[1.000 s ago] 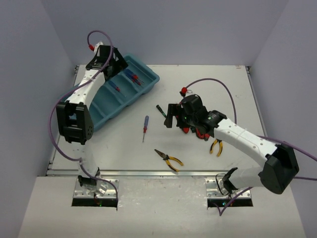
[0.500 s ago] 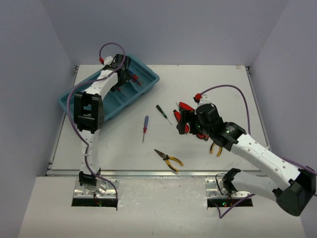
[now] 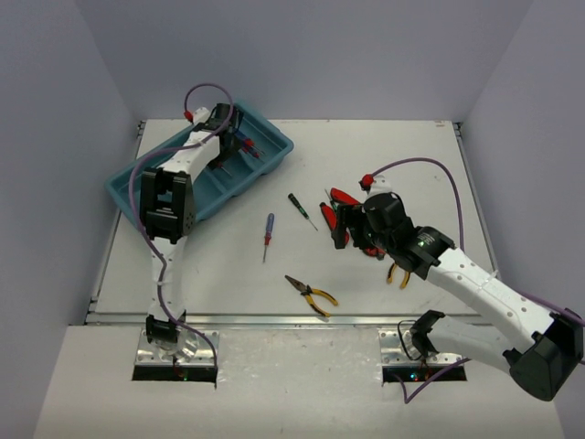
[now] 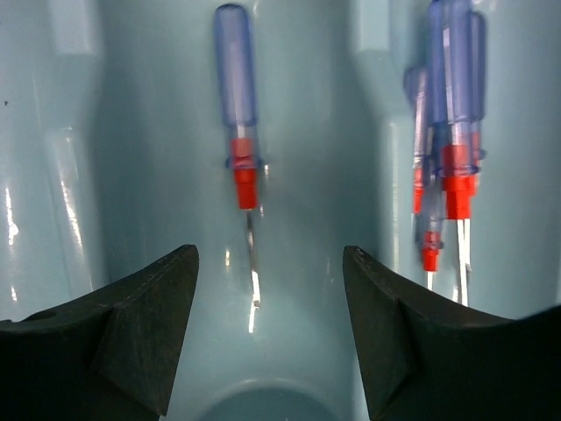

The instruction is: Sort the tools into containers

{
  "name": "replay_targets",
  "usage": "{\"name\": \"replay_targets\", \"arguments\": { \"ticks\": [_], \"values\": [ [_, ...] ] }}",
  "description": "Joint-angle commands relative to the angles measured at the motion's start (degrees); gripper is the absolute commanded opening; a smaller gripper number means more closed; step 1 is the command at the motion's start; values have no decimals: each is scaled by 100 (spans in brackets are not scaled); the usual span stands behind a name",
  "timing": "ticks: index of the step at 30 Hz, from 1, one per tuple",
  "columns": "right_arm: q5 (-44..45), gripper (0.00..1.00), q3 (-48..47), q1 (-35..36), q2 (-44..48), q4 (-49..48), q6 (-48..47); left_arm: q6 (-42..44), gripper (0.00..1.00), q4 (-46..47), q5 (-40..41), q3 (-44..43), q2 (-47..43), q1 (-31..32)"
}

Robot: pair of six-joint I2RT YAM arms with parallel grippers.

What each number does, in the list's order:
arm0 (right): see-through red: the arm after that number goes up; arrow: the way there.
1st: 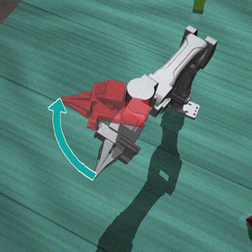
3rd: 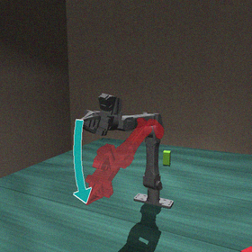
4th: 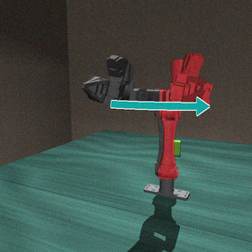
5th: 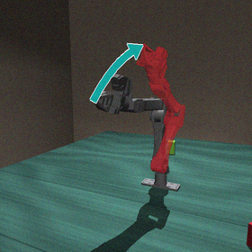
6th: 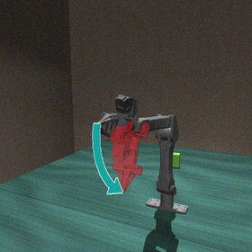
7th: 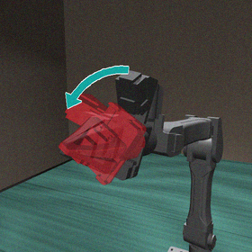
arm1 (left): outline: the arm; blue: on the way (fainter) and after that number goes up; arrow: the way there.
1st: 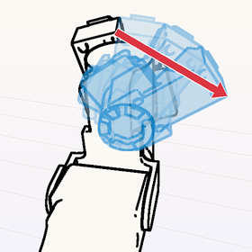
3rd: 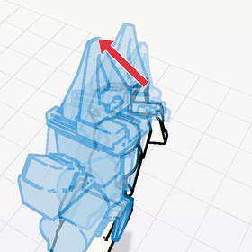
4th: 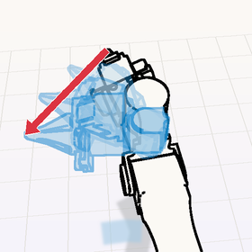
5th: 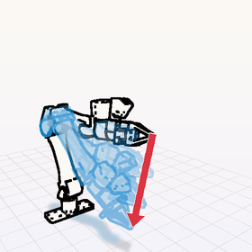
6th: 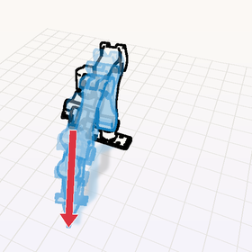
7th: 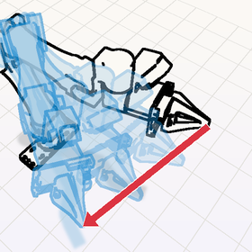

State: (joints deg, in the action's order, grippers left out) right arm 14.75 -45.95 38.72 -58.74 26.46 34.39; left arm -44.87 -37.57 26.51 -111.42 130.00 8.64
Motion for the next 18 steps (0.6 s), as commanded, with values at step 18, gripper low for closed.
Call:
{"name": "replay_targets", "arguments": {
  "ticks": [18],
  "values": [
    [55,98,-46,-118,-279,-168,-160,-121,23,-168,-43,-514,1169,-68]
  ]
}}
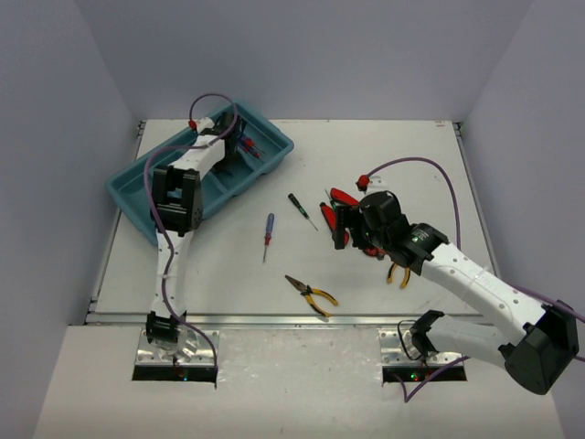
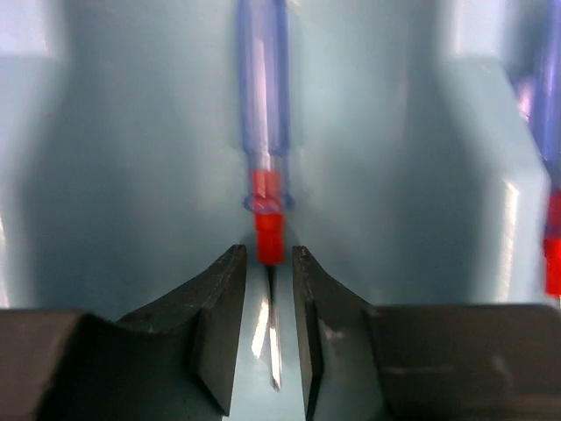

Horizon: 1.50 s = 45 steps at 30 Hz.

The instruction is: Sort the tools into containers

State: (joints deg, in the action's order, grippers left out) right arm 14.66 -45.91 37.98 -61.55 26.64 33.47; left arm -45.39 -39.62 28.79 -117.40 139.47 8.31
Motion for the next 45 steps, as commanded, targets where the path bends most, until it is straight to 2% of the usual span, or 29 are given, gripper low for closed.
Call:
{"name": "replay_targets", "arguments": {
  "ticks": [1,5,7,16,20,23,26,32,39,42,43,45],
  "values": [
    [57,98,-50,-52,10,-186,-69,-82,19,48,-298,99,214,-39],
    [38,98,-41,-80,64,-186,-69,-93,2,129,-373,320,-109,-57],
    [29,98,-49,-80,65,-194,-69,-68,0,299,-416,441,-418,-66],
    [-56,98,-102,-92,129,-189,-95,200,0,780,-743,583,-1599,-93],
    [-68,98,-94,-98,233,-186,-95,215,0,834,-766,576,-1942,-93],
    [-61,98,-117,-105,314,-193,-126,207,0,886,-1089,528,-2038,-93],
    [-42,98,-151,-122,373,-181,-154,155,0,1054,-1541,365,-1976,-81],
    [-24,98,-234,-150,485,-56,-174,-118,0,1157,-2232,-650,-1287,53],
    [13,98,-296,-159,533,74,-174,-561,1,1437,-2387,-595,-796,66],
    [63,98,-304,-170,568,130,-183,-646,12,1505,-2421,-408,-769,66],
    [66,98,-304,-174,574,128,-185,-647,22,1544,-2450,-386,-781,66],
    [64,98,-307,-168,569,131,-182,-632,54,1580,-2538,-326,-800,76]
  ]
}}
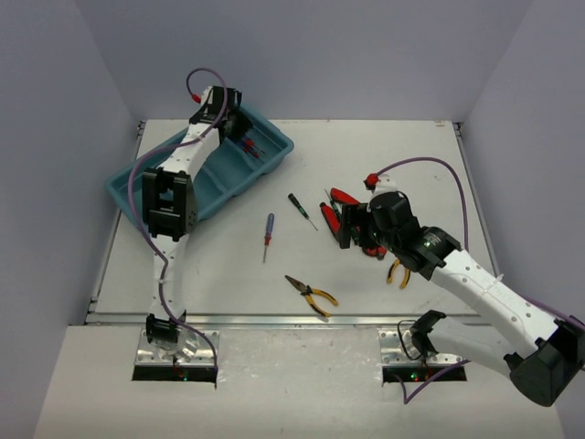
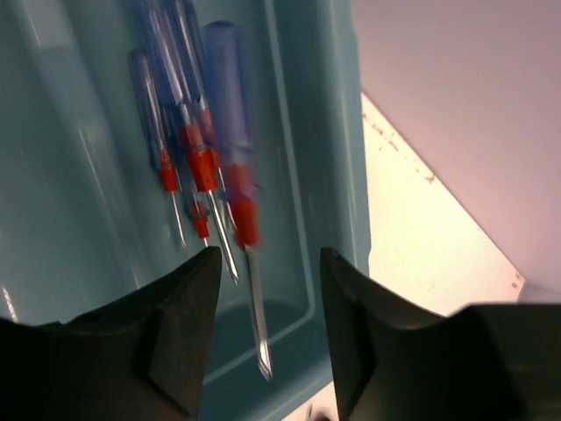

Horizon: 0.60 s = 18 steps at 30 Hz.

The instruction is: Sort the tools into containers

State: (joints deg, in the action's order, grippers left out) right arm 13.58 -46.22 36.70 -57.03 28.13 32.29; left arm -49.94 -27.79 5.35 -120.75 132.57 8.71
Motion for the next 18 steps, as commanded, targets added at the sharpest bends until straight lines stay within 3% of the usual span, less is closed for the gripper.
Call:
{"name": "replay_targets", "arguments": {
  "ticks": [1,5,10,13,18],
  "values": [
    [171,98,-290,-40,88,-18,-56,-149,68,397,-209,16,-159,43],
    [77,98,-334,-41,19,-27,-39,76,84,490,-485,-2,-384,69],
    [-60,98,-402,-42,-62,-27,29,993,98,351,-301,275,-1553,382],
    [-21,98,-435,-49,-34,-36,26,1831,100,101,25,1114,-2245,687],
    [30,98,-535,-57,17,3,-109,2343,100,-30,654,3132,-3632,1394]
  ]
}}
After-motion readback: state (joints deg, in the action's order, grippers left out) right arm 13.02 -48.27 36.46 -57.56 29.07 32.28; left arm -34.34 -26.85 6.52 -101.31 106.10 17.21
